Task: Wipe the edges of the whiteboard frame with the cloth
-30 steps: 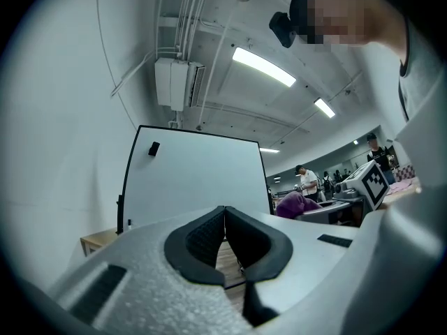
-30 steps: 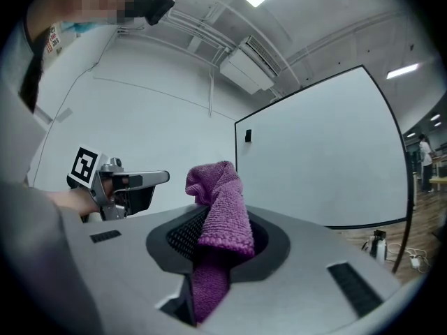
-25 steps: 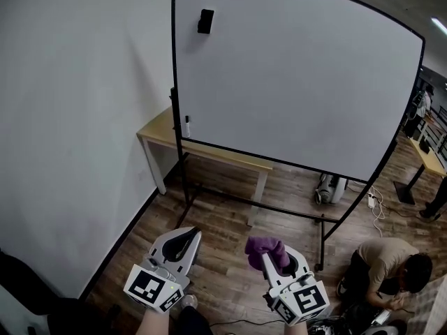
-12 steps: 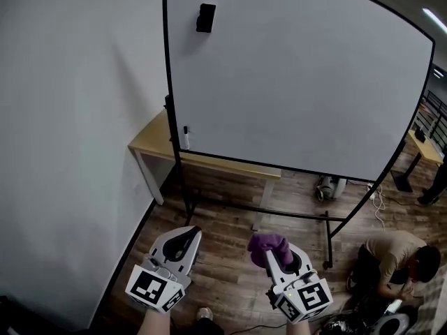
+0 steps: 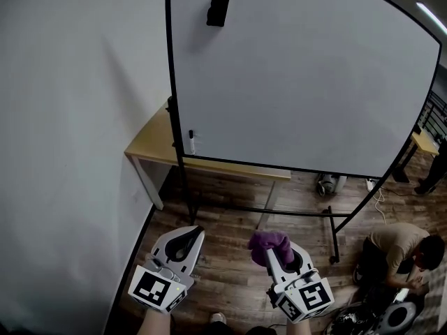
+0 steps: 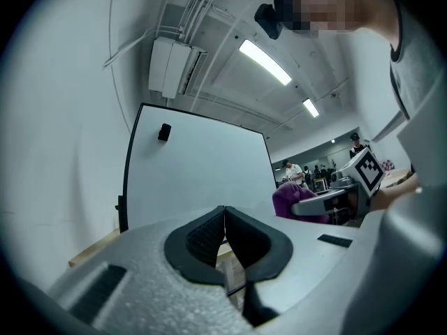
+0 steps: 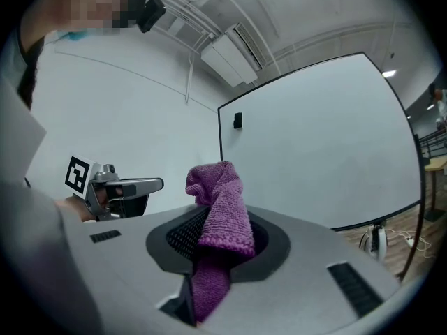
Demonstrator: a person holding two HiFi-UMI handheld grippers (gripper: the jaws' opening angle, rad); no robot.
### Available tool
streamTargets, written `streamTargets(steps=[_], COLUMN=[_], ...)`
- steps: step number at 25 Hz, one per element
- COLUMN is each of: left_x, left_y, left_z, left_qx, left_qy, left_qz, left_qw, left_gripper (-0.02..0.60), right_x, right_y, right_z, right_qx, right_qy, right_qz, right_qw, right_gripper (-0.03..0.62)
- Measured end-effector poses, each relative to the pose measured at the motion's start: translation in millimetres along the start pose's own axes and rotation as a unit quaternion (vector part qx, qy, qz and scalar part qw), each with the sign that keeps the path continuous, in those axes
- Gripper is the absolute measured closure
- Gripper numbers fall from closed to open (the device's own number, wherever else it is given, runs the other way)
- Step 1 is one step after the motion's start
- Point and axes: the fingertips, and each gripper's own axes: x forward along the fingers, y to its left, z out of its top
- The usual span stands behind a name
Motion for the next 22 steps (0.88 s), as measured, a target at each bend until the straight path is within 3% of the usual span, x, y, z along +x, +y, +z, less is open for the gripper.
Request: streamTargets(steps=[11, 22], left_x=[13.8, 60.8], left_y=[30.3, 67.2], left_z=[-16.1, -25.0], left_qx=[-0.024, -0.018], left_qy=[-0.007, -0.008], left_qz=[-0.016, -0.003], left_qw=[0.9996, 0.9998], left_gripper=[0.565, 0.565], right_x=[24.2, 86.0], right_y=[-3.0, -37.1], right_z=[-12.0, -8.3], right_qx=[-0.003, -0.003], right_qy=[0.012, 0.005], right_qz=[-0.022, -0.003], right_qw=[1.000, 1.000], right_gripper=[0.516, 0.516])
